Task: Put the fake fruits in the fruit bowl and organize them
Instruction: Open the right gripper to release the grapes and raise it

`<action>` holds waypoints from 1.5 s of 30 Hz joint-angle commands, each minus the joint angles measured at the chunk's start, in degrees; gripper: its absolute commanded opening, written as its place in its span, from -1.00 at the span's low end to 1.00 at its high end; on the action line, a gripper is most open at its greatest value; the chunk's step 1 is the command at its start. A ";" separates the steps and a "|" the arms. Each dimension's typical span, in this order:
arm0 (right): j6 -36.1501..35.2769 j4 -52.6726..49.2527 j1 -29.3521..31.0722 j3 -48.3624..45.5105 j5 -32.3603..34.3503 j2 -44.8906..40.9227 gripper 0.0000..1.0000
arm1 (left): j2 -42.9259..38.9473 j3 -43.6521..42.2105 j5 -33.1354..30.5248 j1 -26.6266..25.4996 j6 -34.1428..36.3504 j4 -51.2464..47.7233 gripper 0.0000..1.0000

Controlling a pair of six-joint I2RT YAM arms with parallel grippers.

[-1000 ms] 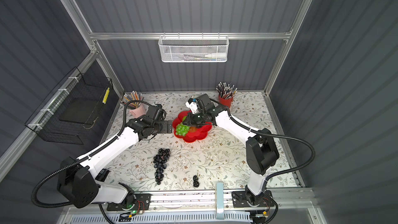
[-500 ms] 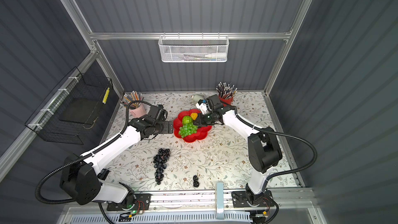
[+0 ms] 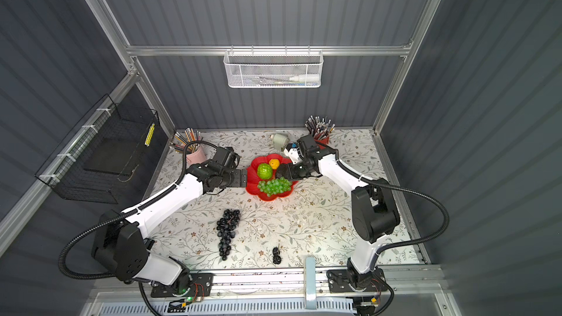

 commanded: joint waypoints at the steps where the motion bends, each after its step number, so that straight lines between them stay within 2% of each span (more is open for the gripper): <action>1: -2.99 -1.47 -0.39 1.82 3.86 2.06 -1.00 | 0.55 1.98 0.76 0.17 -0.50 -0.87 0.91; 18: -5.50 0.38 -0.52 7.11 10.48 6.24 -1.00 | 0.87 1.75 1.22 0.17 0.04 -0.96 0.91; 24: -5.90 0.73 -0.50 8.35 10.51 7.02 -1.00 | 1.30 1.84 1.97 0.17 0.13 -0.69 0.91; 30: -5.82 0.68 -0.49 9.85 11.52 8.95 -1.00 | 1.83 2.78 4.42 0.24 0.52 -2.11 0.91; 33: -6.07 -0.34 -0.54 10.78 11.96 9.76 -0.92 | 1.83 3.30 6.78 0.17 0.79 -3.94 0.93; 37: -6.24 -0.35 -0.54 10.92 11.88 10.43 -0.57 | 1.46 2.59 8.91 0.15 0.25 -6.48 0.93; 41: -6.47 -1.15 -0.39 11.41 12.67 9.88 0.05 | 0.65 1.70 9.56 0.17 -0.22 -10.61 0.93; 45: -7.35 -1.22 0.04 11.11 14.00 6.82 0.36 | -0.05 1.22 13.51 0.12 1.05 -14.03 0.89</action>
